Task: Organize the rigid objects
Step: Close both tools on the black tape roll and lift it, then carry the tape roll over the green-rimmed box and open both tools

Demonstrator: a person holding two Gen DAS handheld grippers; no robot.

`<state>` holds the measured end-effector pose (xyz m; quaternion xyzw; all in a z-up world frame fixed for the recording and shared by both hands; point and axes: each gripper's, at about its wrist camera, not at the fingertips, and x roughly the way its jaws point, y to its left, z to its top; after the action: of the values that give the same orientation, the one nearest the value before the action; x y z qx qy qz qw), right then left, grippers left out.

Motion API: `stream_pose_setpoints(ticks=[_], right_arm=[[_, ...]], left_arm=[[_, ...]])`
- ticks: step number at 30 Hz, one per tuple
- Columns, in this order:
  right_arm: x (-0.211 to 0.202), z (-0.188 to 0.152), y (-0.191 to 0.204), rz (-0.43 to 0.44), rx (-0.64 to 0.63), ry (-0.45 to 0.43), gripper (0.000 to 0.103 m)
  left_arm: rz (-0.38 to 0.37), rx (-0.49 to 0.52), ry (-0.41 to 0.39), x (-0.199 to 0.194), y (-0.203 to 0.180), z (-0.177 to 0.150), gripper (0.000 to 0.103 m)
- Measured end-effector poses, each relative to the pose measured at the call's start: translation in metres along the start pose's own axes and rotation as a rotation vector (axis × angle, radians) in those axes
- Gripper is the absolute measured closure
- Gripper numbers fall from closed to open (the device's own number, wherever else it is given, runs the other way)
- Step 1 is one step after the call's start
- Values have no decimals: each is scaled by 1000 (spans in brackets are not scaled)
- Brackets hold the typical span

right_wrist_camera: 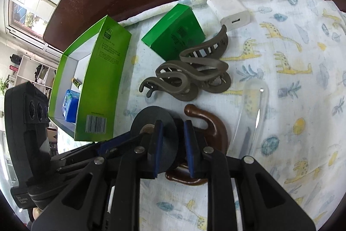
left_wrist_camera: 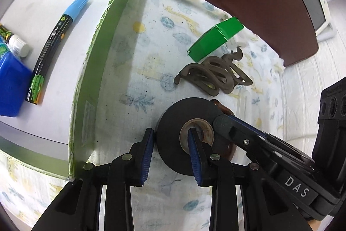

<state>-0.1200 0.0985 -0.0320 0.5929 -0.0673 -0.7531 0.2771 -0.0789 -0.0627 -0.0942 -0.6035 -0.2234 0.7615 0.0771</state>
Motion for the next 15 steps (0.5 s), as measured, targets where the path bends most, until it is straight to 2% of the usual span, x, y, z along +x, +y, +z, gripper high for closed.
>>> stream_pose_setpoints(ticks=[5,15], right_arm=[[-5,-9,4,2,7,-9,82],[-41,-12,33,19,-48,-111,82]], left_arm=[[11,47,-5,-8,-1,-7,71],[16,131,-132,-49,-19,-10,71]])
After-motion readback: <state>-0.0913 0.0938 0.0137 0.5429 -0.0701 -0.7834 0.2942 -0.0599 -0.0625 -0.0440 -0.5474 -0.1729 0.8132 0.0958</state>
